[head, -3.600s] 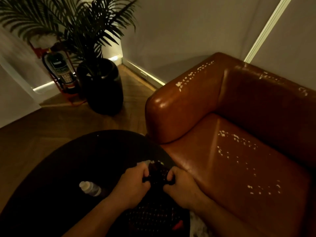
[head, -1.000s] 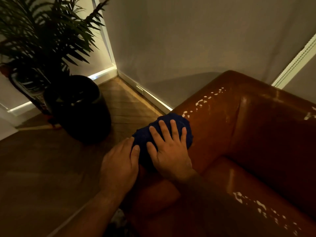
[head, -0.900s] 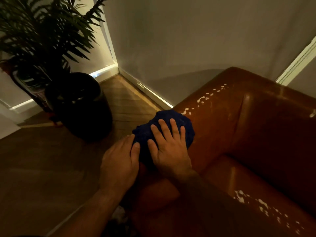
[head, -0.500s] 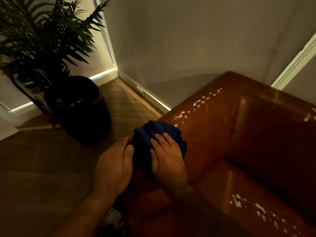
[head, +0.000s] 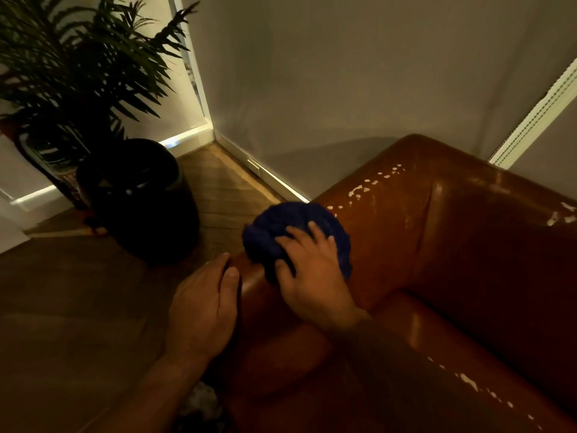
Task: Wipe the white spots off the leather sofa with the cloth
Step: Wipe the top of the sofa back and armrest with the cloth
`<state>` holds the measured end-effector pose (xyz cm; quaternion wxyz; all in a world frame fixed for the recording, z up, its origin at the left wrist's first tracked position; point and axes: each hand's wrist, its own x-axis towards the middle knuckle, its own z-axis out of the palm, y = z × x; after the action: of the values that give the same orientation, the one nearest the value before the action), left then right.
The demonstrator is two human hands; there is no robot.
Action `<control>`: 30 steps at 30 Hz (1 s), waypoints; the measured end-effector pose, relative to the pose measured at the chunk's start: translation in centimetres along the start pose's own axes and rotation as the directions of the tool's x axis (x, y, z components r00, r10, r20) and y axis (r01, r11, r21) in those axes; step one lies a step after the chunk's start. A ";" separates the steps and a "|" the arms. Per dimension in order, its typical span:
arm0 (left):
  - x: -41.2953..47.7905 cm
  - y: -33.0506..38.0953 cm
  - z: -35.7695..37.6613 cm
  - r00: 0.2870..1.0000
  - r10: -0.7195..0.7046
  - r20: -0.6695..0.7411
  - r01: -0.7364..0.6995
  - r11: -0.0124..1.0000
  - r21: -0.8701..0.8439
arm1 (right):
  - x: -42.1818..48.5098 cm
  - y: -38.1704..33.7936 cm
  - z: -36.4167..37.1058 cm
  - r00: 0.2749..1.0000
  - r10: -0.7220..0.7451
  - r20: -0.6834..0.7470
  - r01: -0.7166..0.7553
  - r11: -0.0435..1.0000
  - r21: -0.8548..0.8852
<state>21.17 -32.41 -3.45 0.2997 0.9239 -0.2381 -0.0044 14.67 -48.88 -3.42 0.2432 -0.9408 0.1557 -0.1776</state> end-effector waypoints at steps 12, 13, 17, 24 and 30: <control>1.0 0.6 0.8 0.995 0.059 0.082 -0.076 0.971 0.229 | -5.2 2.9 2.5 0.992 -0.123 0.011 0.122 0.986 0.110; 1.1 0.8 0.7 0.996 0.051 0.075 -0.066 0.974 0.216 | -5.4 3.5 2.0 0.989 -0.150 0.001 0.150 0.984 0.096; 1.7 1.6 0.8 0.996 0.042 0.082 -0.058 0.978 0.202 | -3.8 5.4 -0.4 0.972 -0.144 -0.188 0.163 0.983 0.090; 3.2 3.1 2.0 0.990 0.100 0.102 -0.115 0.981 0.155 | 3.8 3.5 -2.4 0.978 0.188 0.085 -0.195 0.977 0.082; 3.0 3.0 2.4 0.995 0.089 0.040 -0.094 0.984 0.151 | 3.3 4.4 -0.1 0.990 0.141 -0.016 -0.141 0.990 0.027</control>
<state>22.15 -37.10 -3.34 0.2240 0.9320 -0.2847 0.0120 16.66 -53.79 -4.76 0.2661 -0.9226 0.2215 -0.1703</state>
